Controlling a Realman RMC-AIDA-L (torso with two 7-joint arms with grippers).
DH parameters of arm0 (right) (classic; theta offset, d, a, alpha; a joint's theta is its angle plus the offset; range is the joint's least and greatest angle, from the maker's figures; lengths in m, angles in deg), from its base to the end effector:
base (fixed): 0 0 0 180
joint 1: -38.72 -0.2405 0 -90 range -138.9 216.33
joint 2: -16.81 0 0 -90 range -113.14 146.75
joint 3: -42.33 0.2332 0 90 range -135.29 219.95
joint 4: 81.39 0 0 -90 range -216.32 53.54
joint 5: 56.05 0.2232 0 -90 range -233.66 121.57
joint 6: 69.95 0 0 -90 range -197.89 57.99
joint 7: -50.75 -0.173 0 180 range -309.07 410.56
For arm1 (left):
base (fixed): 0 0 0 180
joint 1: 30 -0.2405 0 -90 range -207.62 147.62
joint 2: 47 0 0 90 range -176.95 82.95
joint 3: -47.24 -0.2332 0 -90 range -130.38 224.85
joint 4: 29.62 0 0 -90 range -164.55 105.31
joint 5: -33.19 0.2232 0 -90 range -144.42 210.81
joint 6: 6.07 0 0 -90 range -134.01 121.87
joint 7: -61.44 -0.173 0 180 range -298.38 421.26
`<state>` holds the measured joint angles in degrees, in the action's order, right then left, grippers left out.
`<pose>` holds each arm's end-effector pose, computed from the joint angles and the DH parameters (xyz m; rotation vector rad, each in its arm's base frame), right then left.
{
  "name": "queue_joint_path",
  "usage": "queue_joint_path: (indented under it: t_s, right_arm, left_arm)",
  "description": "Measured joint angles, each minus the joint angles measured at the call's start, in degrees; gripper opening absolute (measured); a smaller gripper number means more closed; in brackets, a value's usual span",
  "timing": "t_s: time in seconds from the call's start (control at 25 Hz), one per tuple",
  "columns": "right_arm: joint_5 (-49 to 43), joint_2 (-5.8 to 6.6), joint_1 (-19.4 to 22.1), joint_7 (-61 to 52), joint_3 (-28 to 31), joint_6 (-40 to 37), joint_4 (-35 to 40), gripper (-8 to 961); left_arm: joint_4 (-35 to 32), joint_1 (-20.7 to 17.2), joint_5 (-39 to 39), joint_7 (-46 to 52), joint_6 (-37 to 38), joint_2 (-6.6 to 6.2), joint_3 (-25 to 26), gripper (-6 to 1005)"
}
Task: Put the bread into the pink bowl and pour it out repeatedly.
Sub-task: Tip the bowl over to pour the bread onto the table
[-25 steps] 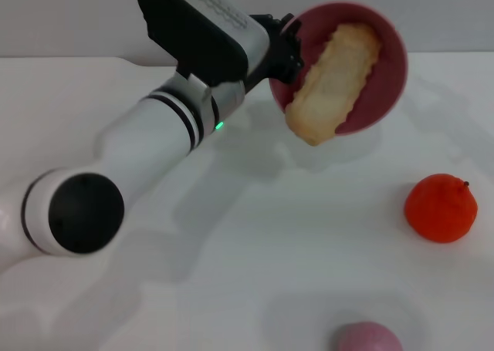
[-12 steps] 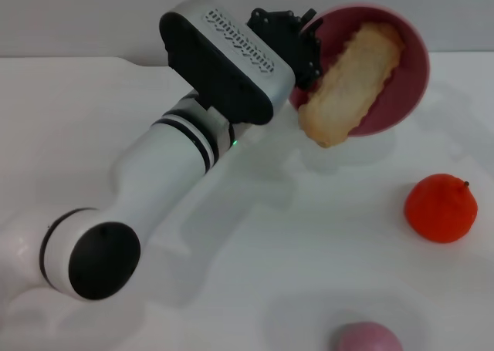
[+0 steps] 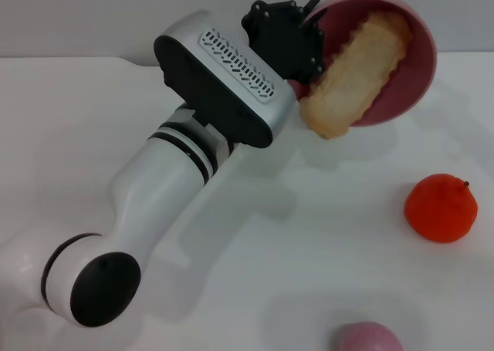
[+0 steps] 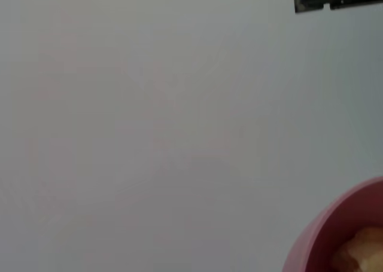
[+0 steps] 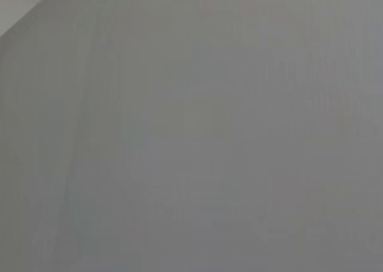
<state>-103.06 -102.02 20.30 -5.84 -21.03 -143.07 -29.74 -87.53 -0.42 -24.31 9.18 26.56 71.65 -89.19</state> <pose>0.1726 0.3827 0.1058 -1.8842 0.1284 1.2513 -0.0717 0.3751 -0.1130 -1.9921 0.1213 -0.5587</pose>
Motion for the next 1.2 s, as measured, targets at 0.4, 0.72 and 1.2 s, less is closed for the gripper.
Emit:
queue_joint_path:
  t_s: [0.4,0.72,1.2]
  right_arm:
    - [0.00,0.00,-0.13,0.19,0.00,0.00,-0.32,445]
    - [0.00,0.00,-0.21,0.22,0.00,-0.01,-0.32,446]
    - [-0.02,0.00,-0.22,0.25,-0.02,-0.01,-0.32,445]
  left_arm:
    - [2.00,-0.03,0.46,0.04,8.73,0.10,-3.58,45]
    - [3.85,-0.15,0.78,0.25,16.90,0.10,-6.98,46]
    - [5.78,-0.13,5.78,5.37,19.23,0.19,-7.27,46]
